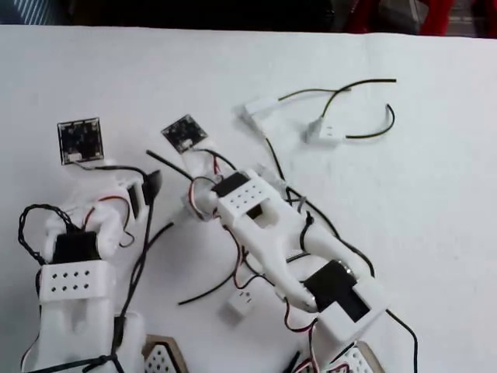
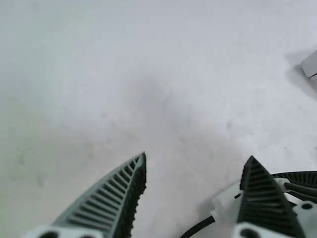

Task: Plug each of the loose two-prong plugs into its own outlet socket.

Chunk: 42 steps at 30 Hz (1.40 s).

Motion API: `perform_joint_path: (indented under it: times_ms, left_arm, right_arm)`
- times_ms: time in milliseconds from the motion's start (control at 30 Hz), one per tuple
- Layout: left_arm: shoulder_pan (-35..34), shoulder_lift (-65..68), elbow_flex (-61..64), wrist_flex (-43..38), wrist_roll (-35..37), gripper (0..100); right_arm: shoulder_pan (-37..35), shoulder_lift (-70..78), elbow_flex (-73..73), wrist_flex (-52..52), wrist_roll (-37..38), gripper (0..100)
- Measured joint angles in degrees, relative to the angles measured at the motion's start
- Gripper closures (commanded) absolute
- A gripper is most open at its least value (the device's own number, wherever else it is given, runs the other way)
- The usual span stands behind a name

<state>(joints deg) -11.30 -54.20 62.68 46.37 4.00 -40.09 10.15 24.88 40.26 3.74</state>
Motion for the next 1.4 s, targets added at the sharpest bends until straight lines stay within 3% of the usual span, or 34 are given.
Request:
perform_joint_path:
  times_ms: [267,567,867,1000,1200,1400]
  left_arm:
    - [0.0,0.0,0.09,0.0,0.0,70]
    - [0.0,0.0,3.69,-4.04,0.0,70]
    - [0.0,0.0,3.69,-4.4,0.0,70]
    - [0.0,0.0,3.69,-4.4,0.0,70]
    - [0.0,0.0,3.69,-4.4,0.0,70]
    - [0.0,-0.09,4.57,-4.4,0.0,70]
  right_arm:
    - [2.37,-2.9,-1.58,1.49,0.09,98.1]
    - [17.67,-17.05,-1.49,0.88,0.18,98.1]
    - [32.35,-13.45,-1.49,-13.45,0.18,97.8]
    - [32.88,-6.95,-1.76,-17.85,0.18,97.4]
    - [33.14,3.43,-11.16,-18.37,0.18,87.6]
    - [33.05,2.11,-19.69,-4.48,0.18,83.0]
